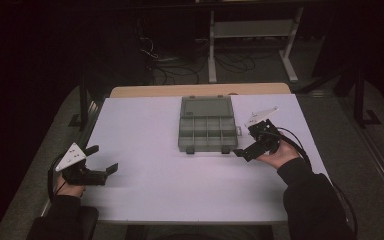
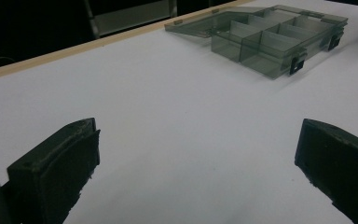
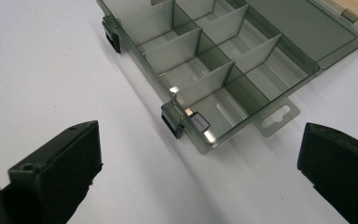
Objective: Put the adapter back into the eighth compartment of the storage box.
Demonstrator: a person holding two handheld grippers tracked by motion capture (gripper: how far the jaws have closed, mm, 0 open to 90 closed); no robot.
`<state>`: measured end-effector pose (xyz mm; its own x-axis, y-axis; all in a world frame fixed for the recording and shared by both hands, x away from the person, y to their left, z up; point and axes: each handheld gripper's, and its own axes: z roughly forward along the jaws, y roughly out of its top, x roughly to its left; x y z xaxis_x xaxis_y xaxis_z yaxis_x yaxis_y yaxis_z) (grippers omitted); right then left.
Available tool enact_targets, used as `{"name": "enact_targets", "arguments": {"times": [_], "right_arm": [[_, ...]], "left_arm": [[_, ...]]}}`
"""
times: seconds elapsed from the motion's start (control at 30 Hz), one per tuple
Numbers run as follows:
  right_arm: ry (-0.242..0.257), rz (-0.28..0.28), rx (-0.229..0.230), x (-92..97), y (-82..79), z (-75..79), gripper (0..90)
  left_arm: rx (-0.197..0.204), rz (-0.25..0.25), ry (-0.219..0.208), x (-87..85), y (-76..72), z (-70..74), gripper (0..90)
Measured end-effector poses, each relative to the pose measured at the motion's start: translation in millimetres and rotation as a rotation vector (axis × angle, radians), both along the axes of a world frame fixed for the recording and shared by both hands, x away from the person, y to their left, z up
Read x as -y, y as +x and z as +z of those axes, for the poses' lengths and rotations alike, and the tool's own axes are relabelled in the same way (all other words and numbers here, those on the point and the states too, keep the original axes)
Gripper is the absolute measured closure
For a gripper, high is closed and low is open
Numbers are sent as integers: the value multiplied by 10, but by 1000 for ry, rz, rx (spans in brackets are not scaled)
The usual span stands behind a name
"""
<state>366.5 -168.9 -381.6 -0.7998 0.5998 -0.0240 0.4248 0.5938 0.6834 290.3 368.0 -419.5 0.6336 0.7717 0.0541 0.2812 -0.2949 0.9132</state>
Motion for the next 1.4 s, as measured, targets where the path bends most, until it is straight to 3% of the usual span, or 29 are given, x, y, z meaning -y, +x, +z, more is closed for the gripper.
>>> {"name": "enact_targets", "arguments": {"times": [0.47, 1.03, 1.3, 1.33, 1.4], "right_arm": [[40, -19, 6, 135, -119, -90, 0], [131, -98, 33, 393, -312, -220, 0], [144, -115, 39, 445, -354, -245, 0], [173, -139, 42, 479, -388, -277, 0], [176, -143, 49, 480, -414, -288, 0]], "left_arm": [[1, 1, 2, 0, -1, 0, 0], [-2, -1, 4, 1, -4, 0, 0], [-2, 0, 3, 1, -5, -1, 0], [-5, -6, 8, 5, -3, -6, 0], [-5, -5, 7, 4, -2, -6, 0]]}}
